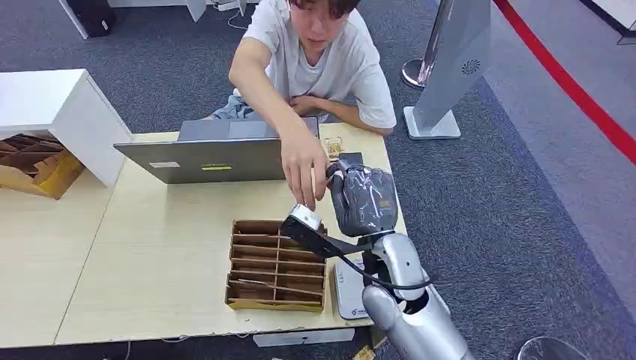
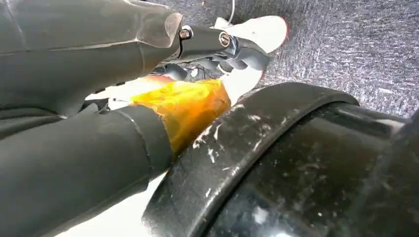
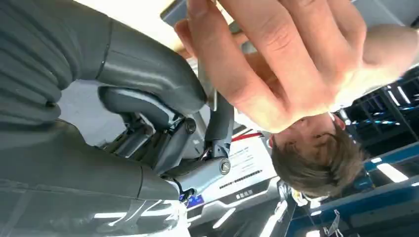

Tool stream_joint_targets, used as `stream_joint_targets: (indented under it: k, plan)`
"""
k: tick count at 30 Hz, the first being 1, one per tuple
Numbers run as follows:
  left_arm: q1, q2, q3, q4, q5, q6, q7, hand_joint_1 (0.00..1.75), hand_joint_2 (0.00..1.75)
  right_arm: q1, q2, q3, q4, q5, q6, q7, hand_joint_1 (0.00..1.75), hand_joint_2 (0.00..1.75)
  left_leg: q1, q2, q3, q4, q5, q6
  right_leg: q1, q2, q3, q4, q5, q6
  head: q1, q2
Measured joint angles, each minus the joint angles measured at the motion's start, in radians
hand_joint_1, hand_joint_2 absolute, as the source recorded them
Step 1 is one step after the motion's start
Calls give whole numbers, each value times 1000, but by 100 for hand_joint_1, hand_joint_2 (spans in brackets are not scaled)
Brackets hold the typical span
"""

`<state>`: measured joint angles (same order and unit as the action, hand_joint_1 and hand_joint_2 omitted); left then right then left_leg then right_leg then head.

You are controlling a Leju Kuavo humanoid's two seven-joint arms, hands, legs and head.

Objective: Pass the card to the sensor for recognition and then transmit it.

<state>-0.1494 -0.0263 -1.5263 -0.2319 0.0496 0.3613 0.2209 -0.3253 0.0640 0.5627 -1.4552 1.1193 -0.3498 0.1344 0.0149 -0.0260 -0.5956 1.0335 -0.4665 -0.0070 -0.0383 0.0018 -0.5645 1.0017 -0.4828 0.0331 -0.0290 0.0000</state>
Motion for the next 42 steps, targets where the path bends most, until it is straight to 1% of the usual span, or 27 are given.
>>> stream_joint_targets:
  k: [3, 4, 16, 21, 29, 35, 42]
  plan:
    - [-4, -2, 0, 4, -5, -9, -3, 0, 0, 16, 2, -6, -25, -15, -6, -12, 0, 175, 0, 0, 0, 0, 0, 0, 0, 0, 0, 0, 0, 0, 0, 0]
    - [-5, -2, 0, 6, -5, -11, -3, 0, 0, 21, 2, -10, -34, -17, -10, -14, 0, 0, 0, 0, 0, 0, 0, 0, 0, 0, 0, 0, 0, 0, 0, 0]
    - [-8, -8, 0, 18, -8, -15, -7, 0, 0, 93, 3, -21, -158, -8, -51, -62, 0, 0, 0, 0, 0, 0, 0, 0, 0, 0, 0, 0, 0, 0, 0, 0]
    - [-8, -11, 0, 22, -8, -15, -8, 0, 0, 110, 3, -21, -201, -9, -51, -64, 0, 0, 0, 1, 0, 0, 0, 0, 0, 1, 0, 0, 0, 0, 0, 0]
    - [-10, -16, 0, 29, -14, -18, -8, 0, 0, 123, 3, -24, -224, -9, -51, -65, 0, 0, 0, 1, 0, 0, 0, 0, 0, 1, 0, 0, 0, 0, 0, 0]
    - [-8, -16, 0, 31, -11, -8, -8, 0, 0, 161, -1, -27, -274, -9, -61, -85, 0, 0, 0, 1, 0, 0, 0, 0, 0, 1, -1, 0, 0, 0, 0, 0]
    - [-8, -16, 0, 31, -11, -7, -8, 0, 0, 182, -7, -27, -308, -9, -68, -91, 0, 0, 0, 2, 0, 0, 0, 0, 0, 1, -1, 0, 0, 0, 0, 0]
